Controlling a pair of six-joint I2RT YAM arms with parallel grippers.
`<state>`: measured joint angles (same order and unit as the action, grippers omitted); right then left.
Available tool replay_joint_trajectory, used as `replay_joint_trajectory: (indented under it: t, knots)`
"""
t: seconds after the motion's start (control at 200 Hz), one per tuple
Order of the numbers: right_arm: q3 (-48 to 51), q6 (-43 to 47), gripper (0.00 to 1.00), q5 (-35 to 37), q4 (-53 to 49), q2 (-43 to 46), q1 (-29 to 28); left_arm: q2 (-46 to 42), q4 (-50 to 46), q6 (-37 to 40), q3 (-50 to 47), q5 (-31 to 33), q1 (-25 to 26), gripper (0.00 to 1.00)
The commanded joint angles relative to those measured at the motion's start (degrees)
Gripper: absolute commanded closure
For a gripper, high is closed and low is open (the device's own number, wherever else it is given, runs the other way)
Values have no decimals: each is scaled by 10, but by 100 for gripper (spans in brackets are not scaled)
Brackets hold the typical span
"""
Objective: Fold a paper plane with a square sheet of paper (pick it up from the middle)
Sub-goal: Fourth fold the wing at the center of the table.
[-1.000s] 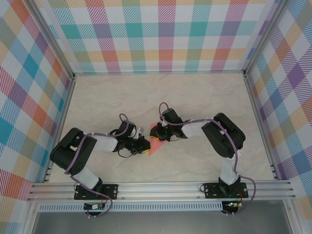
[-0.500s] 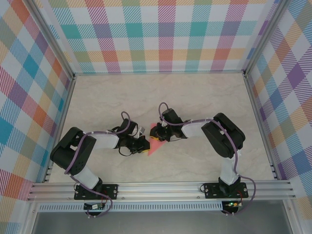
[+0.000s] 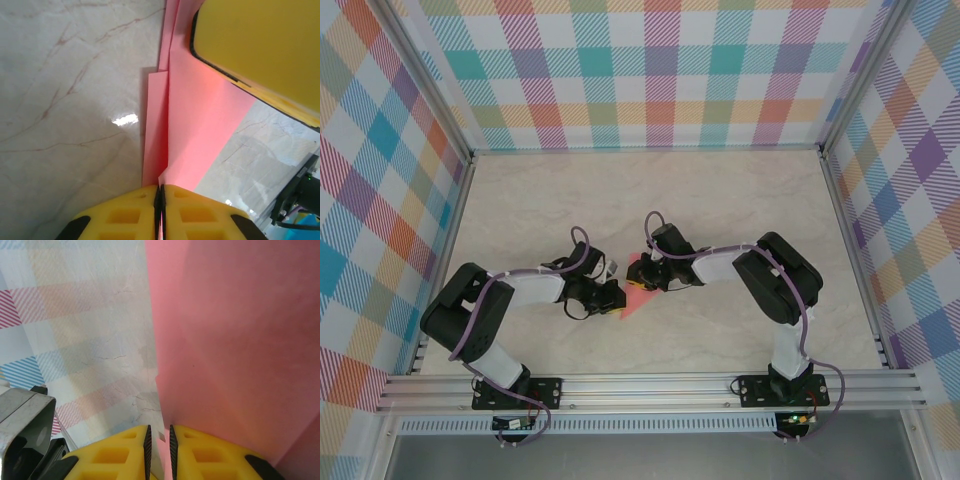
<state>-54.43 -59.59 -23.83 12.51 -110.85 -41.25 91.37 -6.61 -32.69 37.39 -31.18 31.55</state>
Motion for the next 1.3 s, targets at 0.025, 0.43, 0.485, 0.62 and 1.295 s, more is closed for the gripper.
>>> replay_joint_trajectory:
  t: [0.025,0.43,0.485,0.62,1.295]
  knots:
    - [24,-8,80,28,-54,-23,3,10,-171,26,-11,89,14,94]
    - [24,-10,80,33,-60,-28,3,-33,-229,23,-2,131,38,87]
    - [25,-11,80,31,-57,-29,3,-48,-236,20,-2,133,38,86]
    - [25,-9,81,33,-59,-29,3,-100,-245,10,0,135,37,81]
    - [25,-5,81,33,-66,-30,3,-59,37,-85,29,1,38,82]
